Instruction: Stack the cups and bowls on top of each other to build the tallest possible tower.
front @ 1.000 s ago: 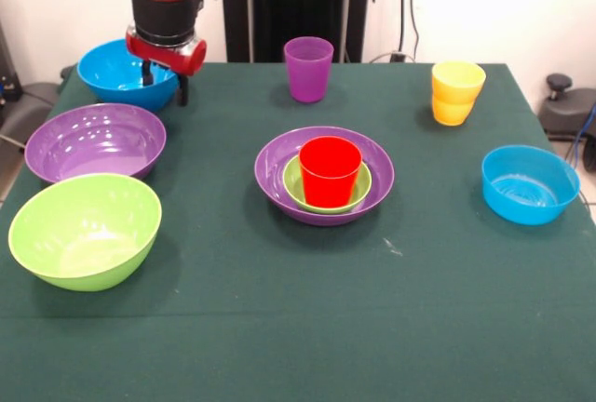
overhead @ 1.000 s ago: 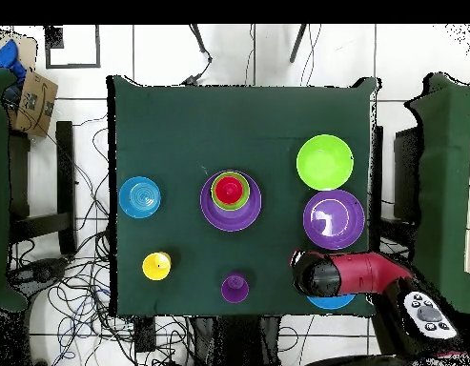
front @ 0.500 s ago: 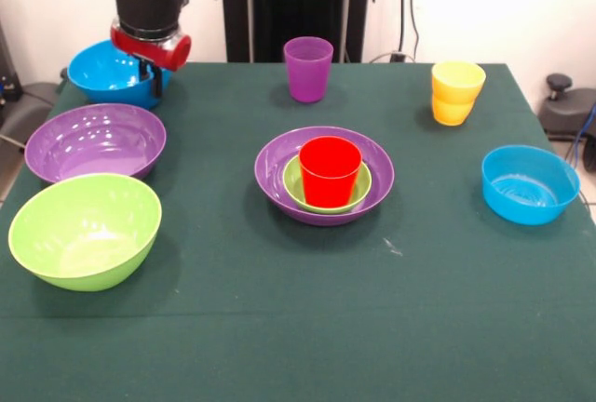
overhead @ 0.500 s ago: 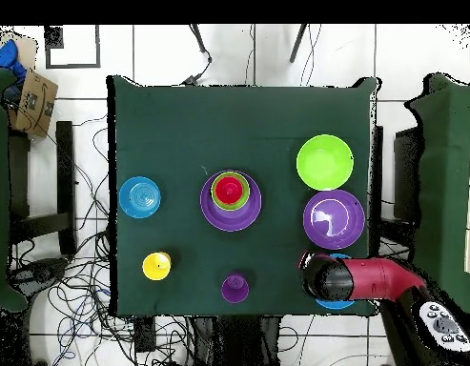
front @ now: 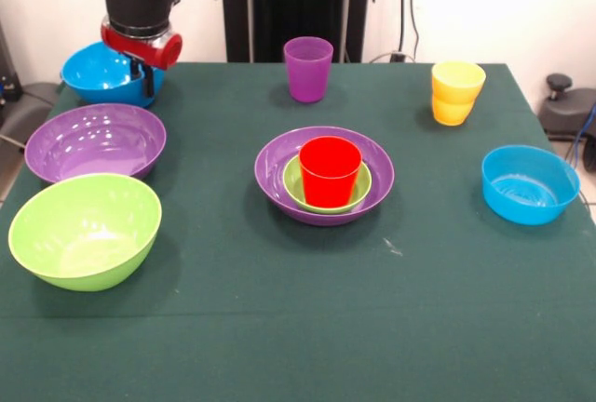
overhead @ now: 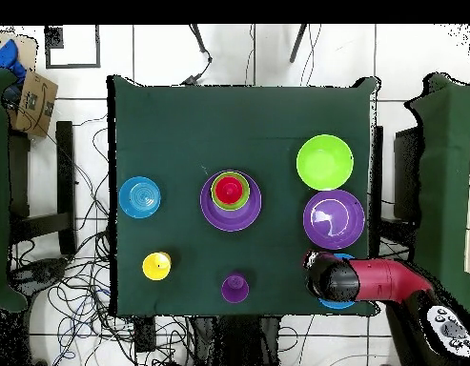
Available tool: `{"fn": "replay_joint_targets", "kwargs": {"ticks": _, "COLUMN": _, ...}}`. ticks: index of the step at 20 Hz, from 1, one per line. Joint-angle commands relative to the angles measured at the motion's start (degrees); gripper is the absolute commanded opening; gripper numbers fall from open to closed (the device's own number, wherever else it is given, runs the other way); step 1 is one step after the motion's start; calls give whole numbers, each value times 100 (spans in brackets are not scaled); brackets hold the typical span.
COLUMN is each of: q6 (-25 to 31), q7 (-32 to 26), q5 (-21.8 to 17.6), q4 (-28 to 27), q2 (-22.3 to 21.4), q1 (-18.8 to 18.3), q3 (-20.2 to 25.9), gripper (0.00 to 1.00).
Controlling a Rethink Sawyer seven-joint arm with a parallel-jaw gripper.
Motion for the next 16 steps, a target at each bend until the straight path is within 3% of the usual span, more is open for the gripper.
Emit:
{"fn": "replay_joint_targets", "kwargs": {"ticks": 1, "q6": -220, "q7": -717, "q5": -271, "q4": -55, "q2": 290, "q1": 18, "q3": 602, "gripper": 0}}
{"fn": "replay_joint_targets", "kwargs": {"ticks": 5, "q6": -18, "q7": -816, "q5": -147, "q4": -35, "q2": 284, "q1": -40, "q3": 717, "gripper": 0}}
{"fn": "replay_joint_targets", "kwargs": {"ticks": 10, "q6": 443, "q7": -542, "q5": 208, "q4": -186, "q2": 66, "q1": 249, "q3": 640, "gripper": 0}}
{"fn": "replay_joint_targets", "kwargs": {"ticks": 16, "q6": 1220, "q7": -1004, "q5": 721, "q4": -295, "q2": -197, "q1": 324, "q3": 1103, "gripper": 0}}
